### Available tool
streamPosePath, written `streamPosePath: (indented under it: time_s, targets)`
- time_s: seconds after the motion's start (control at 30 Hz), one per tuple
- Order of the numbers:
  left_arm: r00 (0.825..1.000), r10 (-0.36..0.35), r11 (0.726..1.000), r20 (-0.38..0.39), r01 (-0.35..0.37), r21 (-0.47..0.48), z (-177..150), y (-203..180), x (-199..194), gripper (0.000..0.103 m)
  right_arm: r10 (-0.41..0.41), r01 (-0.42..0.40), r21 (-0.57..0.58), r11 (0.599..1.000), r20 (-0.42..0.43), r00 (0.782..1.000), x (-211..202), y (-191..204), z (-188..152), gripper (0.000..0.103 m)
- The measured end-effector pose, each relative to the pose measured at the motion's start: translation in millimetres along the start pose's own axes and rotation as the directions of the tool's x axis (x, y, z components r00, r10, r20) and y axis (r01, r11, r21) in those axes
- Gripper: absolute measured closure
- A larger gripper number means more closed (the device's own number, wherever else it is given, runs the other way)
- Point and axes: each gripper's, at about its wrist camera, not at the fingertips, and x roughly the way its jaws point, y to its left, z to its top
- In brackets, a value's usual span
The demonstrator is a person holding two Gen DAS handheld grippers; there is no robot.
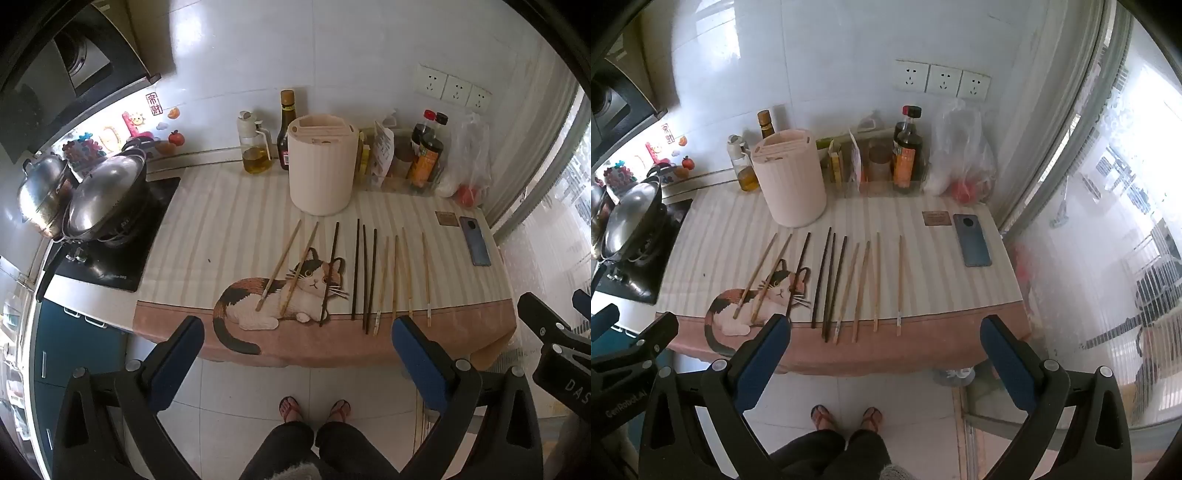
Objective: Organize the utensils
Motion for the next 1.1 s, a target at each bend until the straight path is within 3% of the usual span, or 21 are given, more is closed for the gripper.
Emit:
streamPosePath:
  time_s: [1.1]
  targets:
    - [1.0, -0.003, 1.0, 0.026, 0.002, 0.012, 13, -12, -14, 0.0, 0.003, -0.003, 0.003, 1.0, 0.005, 1.0, -7, -2, 4, 0.0]
